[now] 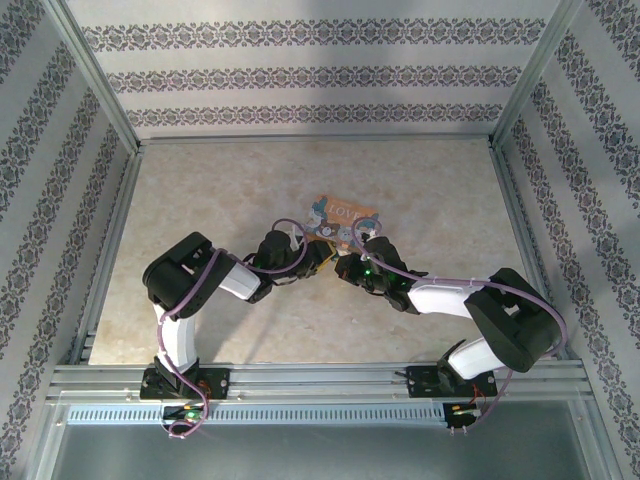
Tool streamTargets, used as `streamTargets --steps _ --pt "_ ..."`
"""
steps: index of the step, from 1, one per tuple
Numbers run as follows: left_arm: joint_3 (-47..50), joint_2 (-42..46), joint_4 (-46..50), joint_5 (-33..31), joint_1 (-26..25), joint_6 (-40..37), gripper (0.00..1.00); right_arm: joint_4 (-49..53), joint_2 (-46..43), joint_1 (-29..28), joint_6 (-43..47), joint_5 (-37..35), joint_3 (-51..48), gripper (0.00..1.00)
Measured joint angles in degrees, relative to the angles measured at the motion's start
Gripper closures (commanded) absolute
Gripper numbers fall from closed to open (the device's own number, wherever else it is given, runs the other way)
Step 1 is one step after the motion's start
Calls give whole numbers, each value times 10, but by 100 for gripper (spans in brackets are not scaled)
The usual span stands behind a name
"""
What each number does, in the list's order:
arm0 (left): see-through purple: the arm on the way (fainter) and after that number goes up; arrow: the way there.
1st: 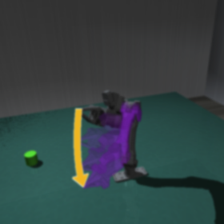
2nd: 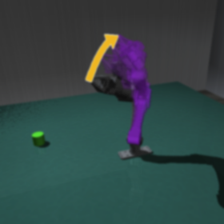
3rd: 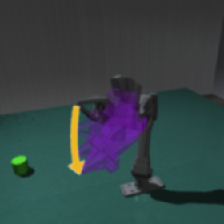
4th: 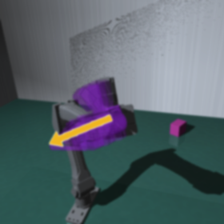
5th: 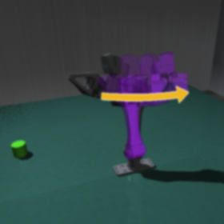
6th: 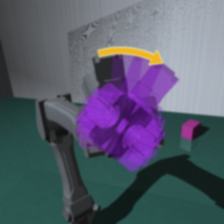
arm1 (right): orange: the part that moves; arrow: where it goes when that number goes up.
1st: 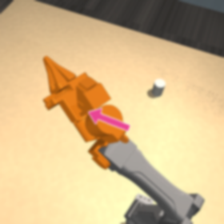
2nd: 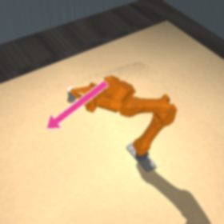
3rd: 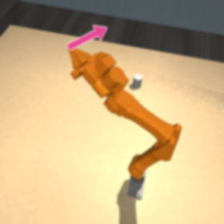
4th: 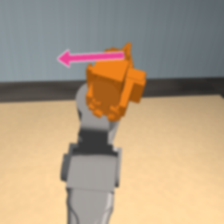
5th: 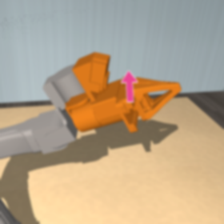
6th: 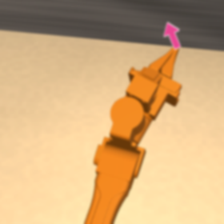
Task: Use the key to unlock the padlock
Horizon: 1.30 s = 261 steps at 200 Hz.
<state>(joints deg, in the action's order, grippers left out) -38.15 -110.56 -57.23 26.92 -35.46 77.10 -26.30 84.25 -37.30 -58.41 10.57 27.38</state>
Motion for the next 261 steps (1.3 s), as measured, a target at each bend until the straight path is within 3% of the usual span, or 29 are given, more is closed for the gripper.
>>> streamTargets --steps 84,136,194,261 --pt "-9 -17 -11 0 -2 14 79 0 0 0 -16 0 0 100" --pt "-9 -17 -16 -2 -2 17 91 0 -1 0 -28 0 0 98" --pt "-9 -16 -27 -4 -6 17 94 6 -26 0 -24 -5 -10 77" --pt "-3 -15 -18 -11 -7 14 96 29 -135 25 17 -23 -45 54"
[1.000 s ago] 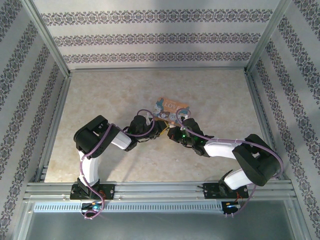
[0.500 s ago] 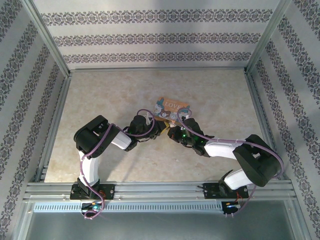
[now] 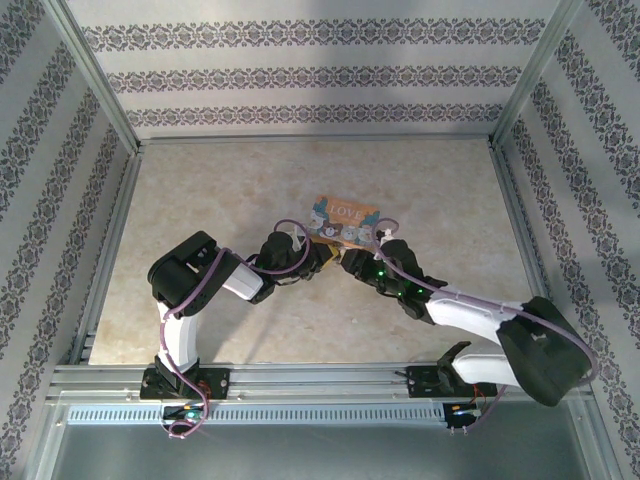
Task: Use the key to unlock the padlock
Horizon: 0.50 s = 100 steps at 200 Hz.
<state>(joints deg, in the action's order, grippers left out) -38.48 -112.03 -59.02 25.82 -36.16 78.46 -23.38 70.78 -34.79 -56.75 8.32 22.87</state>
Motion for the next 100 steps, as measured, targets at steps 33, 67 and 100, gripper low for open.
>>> streamTargets --steps 33,67,100 --pt "4 16 19 -6 0 -6 96 60 -86 13 52 -21 -2 42" --pt "5 25 20 -6 0 -6 96 114 -171 18 134 -46 -2 28" --pt "15 25 21 -6 0 -6 96 136 -238 32 218 -61 -6 11"
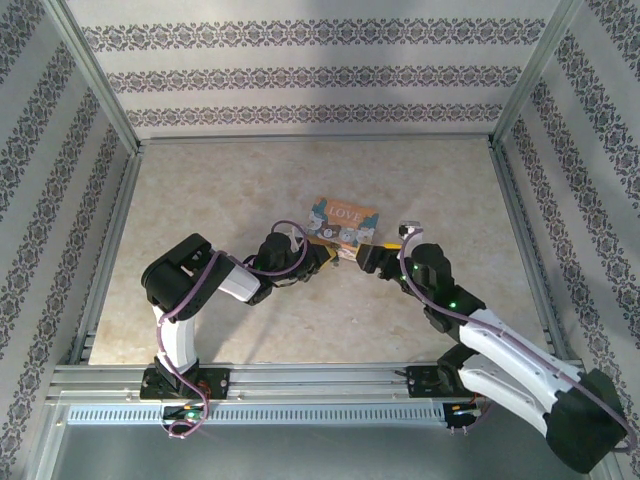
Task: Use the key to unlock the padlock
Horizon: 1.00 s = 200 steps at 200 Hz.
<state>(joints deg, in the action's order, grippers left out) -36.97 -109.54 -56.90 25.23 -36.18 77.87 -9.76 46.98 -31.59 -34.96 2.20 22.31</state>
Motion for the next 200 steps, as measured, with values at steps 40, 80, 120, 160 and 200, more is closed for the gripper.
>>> streamTargets --steps 40,80,120,160,200 --pt "1 10 9 0 0 0 96 28 -60 11 101 -5 -1 2" --pt "9 23 10 0 0 0 96 42 -111 25 192 -3 -1 2" --pt "24 45 22 -1 -2 1 96 56 -142 26 282 -2 -1 2" --pt "38 62 23 -11 -10 12 97 97 -149 -7 397 -7 9 1" --pt "54 63 23 -24 -21 35 97 129 -121 -116 524 -64 29 2"
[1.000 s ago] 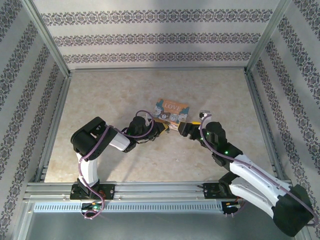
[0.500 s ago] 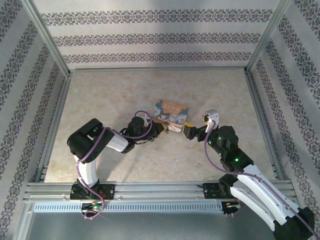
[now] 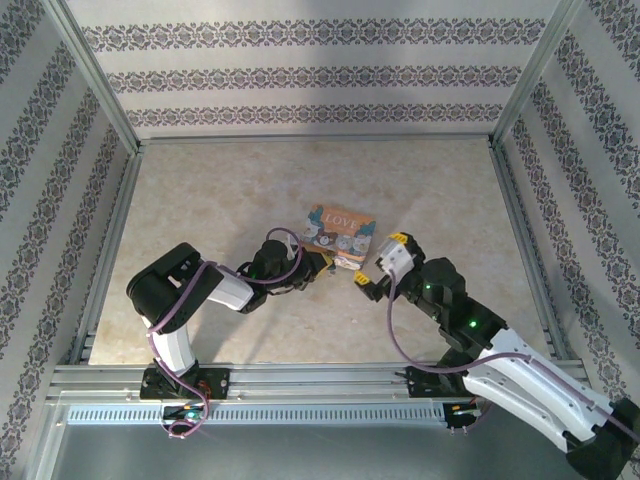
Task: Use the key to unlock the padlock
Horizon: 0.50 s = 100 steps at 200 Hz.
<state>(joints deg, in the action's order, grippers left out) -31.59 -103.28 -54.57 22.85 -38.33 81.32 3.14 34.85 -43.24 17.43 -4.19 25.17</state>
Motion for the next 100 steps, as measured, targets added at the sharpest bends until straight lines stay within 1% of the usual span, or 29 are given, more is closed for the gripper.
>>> streamTargets --steps 33,51,72,100 --pt "8 9 2 -12 -8 13 97 12 53 -99 101 -81 3 2" --pt "9 17 4 -18 -11 19 98 12 92 -139 150 -122 3 2" --pt "9 24 4 -23 -12 26 99 8 134 -163 190 -155 3 2" --pt "9 25 5 -26 -16 36 100 1 178 -170 223 -178 3 3"
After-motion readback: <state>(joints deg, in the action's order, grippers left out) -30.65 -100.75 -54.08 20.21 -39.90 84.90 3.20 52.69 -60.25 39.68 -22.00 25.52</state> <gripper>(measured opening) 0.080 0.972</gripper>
